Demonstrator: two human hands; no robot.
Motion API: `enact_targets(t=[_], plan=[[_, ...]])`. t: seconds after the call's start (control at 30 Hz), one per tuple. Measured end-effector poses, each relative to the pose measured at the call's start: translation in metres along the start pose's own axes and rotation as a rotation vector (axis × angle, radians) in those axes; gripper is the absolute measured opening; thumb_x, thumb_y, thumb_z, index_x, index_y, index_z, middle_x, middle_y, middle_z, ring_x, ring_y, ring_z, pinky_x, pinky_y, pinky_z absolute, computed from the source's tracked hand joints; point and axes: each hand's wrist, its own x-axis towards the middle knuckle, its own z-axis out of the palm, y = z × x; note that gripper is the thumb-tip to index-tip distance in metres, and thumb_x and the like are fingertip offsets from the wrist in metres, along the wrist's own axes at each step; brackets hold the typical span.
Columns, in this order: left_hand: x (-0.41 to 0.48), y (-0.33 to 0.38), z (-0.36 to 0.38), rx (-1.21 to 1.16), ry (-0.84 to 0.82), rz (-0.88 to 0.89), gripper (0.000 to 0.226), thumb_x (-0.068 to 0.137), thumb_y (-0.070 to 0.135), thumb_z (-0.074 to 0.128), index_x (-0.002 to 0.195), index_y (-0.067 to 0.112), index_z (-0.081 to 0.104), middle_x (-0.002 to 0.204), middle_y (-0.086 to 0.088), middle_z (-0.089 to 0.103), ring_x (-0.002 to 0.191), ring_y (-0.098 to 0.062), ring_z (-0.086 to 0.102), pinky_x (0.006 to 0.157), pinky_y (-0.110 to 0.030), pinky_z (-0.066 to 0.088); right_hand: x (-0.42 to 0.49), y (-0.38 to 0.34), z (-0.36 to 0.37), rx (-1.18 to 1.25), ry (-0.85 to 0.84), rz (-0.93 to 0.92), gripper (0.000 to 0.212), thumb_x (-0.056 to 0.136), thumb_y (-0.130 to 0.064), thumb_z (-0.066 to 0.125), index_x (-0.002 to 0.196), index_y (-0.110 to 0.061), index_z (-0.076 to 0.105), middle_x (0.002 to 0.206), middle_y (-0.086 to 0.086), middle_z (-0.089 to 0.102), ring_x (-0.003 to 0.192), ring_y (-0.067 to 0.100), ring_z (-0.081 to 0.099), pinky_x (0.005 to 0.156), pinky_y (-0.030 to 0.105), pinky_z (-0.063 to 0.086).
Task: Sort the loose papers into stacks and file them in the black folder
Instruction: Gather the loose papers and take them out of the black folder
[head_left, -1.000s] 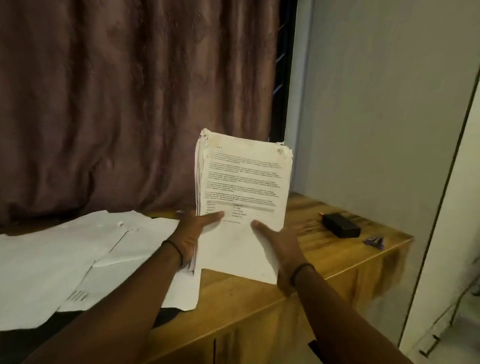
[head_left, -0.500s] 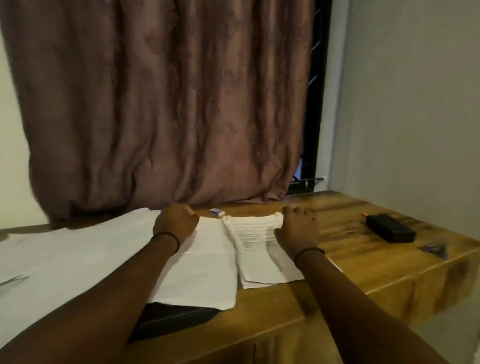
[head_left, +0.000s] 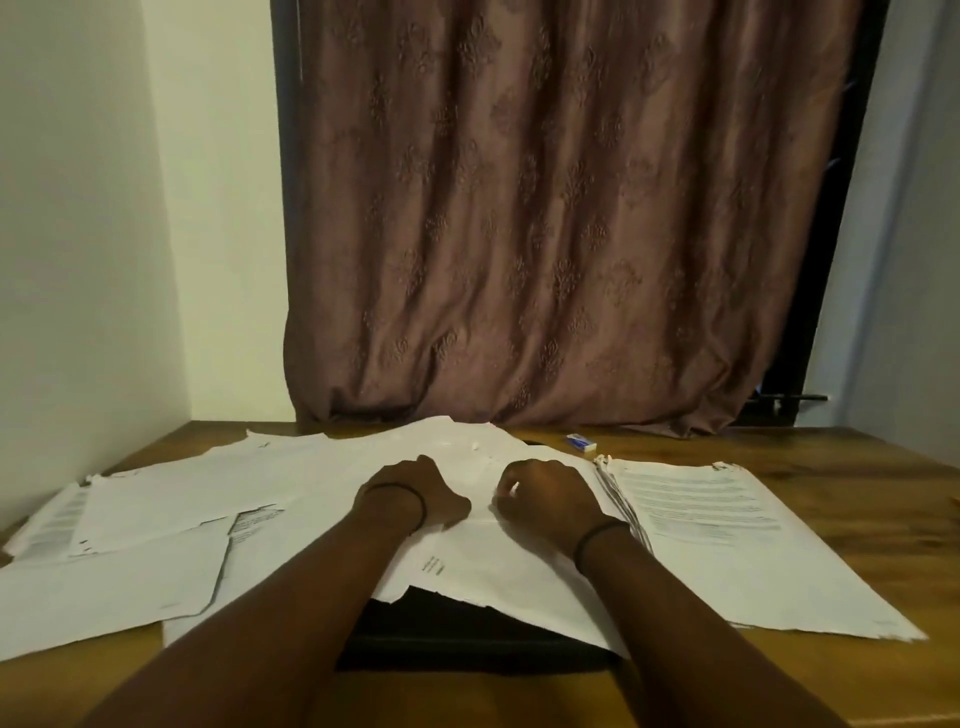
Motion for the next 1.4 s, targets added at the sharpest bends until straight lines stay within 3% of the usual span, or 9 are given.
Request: enact_targets(t=[0.3, 0.47, 0.6, 0.7, 0.77, 0.87, 1.1, 1.3, 1.4], plan=[[0.007, 0.018, 0.010, 0.287, 0.152, 0.035, 0.043, 0.086, 0.024, 0.061, 0.127, 0.012, 0.058, 0.124, -0.011, 0.064, 0.112, -0.030, 0.061, 0.095, -0.043, 0.052, 0.008, 0.011, 0.002, -0.016, -0.061, 0.082, 0.028, 0.088, -0.035, 0.052, 0.083, -0.012, 0.067, 0.076, 0.000, 0.059, 0.087, 0.022, 0.064, 0.071, 0.027, 0.042], [-0.002, 0.035, -0.030, 0.330, 0.403, 0.159, 0.030, 0.099, 0.021, 0.045, 0.124, 0.013, 0.061, 0.122, -0.008, 0.065, 0.110, -0.025, 0.062, 0.089, -0.035, 0.049, 0.014, 0.009, -0.009, 0.199, -0.043, 0.131, 0.038, 0.092, -0.051, 0.058, 0.102, -0.017, 0.074, 0.103, -0.001, 0.070, 0.099, 0.019, 0.063, 0.088, 0.029, 0.048], [-0.003, 0.043, -0.064, -0.047, 0.624, 0.321, 0.024, 0.097, 0.019, 0.050, 0.114, 0.009, 0.064, 0.107, -0.011, 0.068, 0.096, -0.030, 0.065, 0.079, -0.037, 0.051, 0.017, 0.015, -0.012, 0.666, 0.183, 0.182, 0.049, 0.092, -0.058, 0.054, 0.085, -0.011, 0.065, 0.080, 0.003, 0.065, 0.078, 0.021, 0.062, 0.085, 0.047, 0.055], [0.001, 0.047, -0.081, -0.691, 0.722, 0.490, 0.023, 0.099, 0.015, 0.049, 0.107, 0.003, 0.067, 0.097, -0.010, 0.069, 0.086, -0.025, 0.064, 0.073, -0.030, 0.049, 0.021, 0.022, -0.026, 1.111, 0.217, 0.285, 0.052, 0.084, -0.062, 0.061, 0.111, -0.018, 0.058, 0.105, -0.002, 0.064, 0.101, 0.018, 0.060, 0.092, 0.047, 0.050], [0.004, 0.048, -0.086, -1.125, 0.579, 0.505, 0.021, 0.100, 0.010, 0.049, 0.110, 0.005, 0.067, 0.101, -0.005, 0.069, 0.084, -0.014, 0.066, 0.073, -0.023, 0.052, 0.025, 0.037, -0.032, 1.309, 0.153, 0.260, 0.071, 0.077, -0.065, 0.066, 0.132, -0.022, 0.051, 0.126, 0.000, 0.063, 0.114, 0.019, 0.060, 0.095, 0.042, 0.049], [0.020, 0.040, -0.070, -1.473, 0.211, 0.395, 0.020, 0.099, 0.004, 0.049, 0.110, 0.009, 0.066, 0.099, -0.004, 0.072, 0.082, -0.015, 0.069, 0.068, -0.024, 0.058, 0.025, 0.055, -0.029, 1.533, 0.073, -0.037, 0.051, 0.093, -0.036, 0.067, 0.137, -0.015, 0.055, 0.135, 0.008, 0.061, 0.124, 0.025, 0.059, 0.106, 0.045, 0.044], [0.053, 0.011, 0.001, -1.488, -0.201, 0.131, 0.037, 0.089, -0.006, 0.050, 0.122, 0.000, 0.062, 0.119, -0.021, 0.067, 0.107, -0.042, 0.064, 0.101, -0.054, 0.046, 0.019, 0.080, -0.002, 1.335, 0.151, 0.266, 0.023, 0.092, -0.011, 0.067, 0.114, -0.007, 0.069, 0.113, 0.009, 0.073, 0.100, 0.025, 0.071, 0.095, 0.045, 0.054], [0.065, 0.002, 0.016, -1.519, -0.201, 0.102, 0.035, 0.090, -0.002, 0.052, 0.123, 0.002, 0.062, 0.119, -0.018, 0.068, 0.107, -0.040, 0.065, 0.101, -0.052, 0.046, 0.025, 0.079, 0.001, 1.006, 0.280, 0.278, 0.016, 0.090, -0.017, 0.068, 0.104, -0.015, 0.075, 0.099, -0.005, 0.076, 0.090, 0.013, 0.072, 0.086, 0.034, 0.058], [0.064, 0.000, 0.019, -1.483, -0.202, 0.097, 0.033, 0.091, 0.005, 0.056, 0.123, 0.003, 0.063, 0.118, -0.017, 0.069, 0.106, -0.039, 0.066, 0.101, -0.052, 0.047, 0.023, 0.082, 0.000, 0.909, 0.333, 0.303, 0.016, 0.090, -0.026, 0.069, 0.100, -0.016, 0.076, 0.088, -0.007, 0.075, 0.077, 0.007, 0.070, 0.066, 0.020, 0.055]])
